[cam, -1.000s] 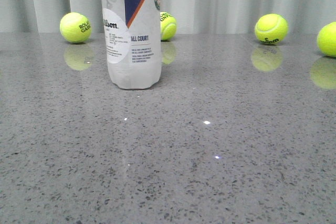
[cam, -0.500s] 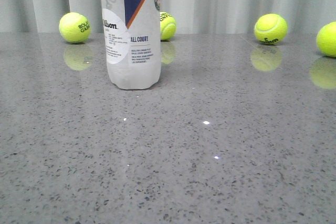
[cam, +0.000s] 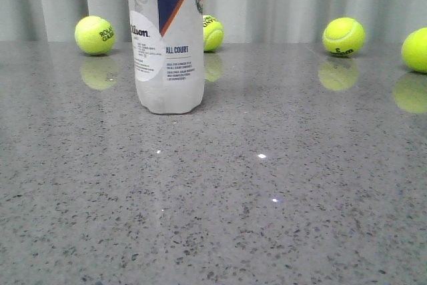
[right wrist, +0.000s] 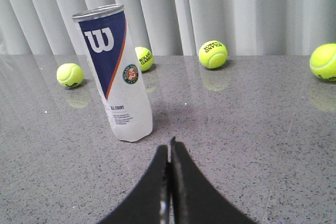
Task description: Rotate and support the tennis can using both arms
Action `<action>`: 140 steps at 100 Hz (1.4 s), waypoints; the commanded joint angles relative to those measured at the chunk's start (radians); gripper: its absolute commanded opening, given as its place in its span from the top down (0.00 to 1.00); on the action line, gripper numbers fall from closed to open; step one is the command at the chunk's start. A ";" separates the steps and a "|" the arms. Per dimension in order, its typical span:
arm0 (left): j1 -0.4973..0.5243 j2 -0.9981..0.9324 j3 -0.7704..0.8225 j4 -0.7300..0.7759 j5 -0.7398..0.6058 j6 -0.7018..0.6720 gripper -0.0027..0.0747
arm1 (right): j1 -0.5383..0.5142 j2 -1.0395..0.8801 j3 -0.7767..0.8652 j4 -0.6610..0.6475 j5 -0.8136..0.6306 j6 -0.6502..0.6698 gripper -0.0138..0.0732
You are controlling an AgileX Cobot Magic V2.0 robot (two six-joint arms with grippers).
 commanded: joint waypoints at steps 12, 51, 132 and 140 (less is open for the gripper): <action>-0.005 -0.032 0.043 0.001 -0.078 -0.011 0.99 | -0.005 0.009 -0.026 0.000 -0.084 -0.003 0.91; -0.005 -0.032 0.043 0.001 -0.078 -0.011 0.99 | -0.005 0.009 -0.026 0.000 -0.084 -0.003 0.91; -0.005 -0.032 0.043 0.001 -0.078 -0.011 0.99 | -0.521 -0.111 0.328 -0.261 -0.343 0.013 0.91; -0.005 -0.032 0.043 0.001 -0.078 -0.011 0.99 | -0.548 -0.144 0.328 -0.261 -0.303 0.013 0.91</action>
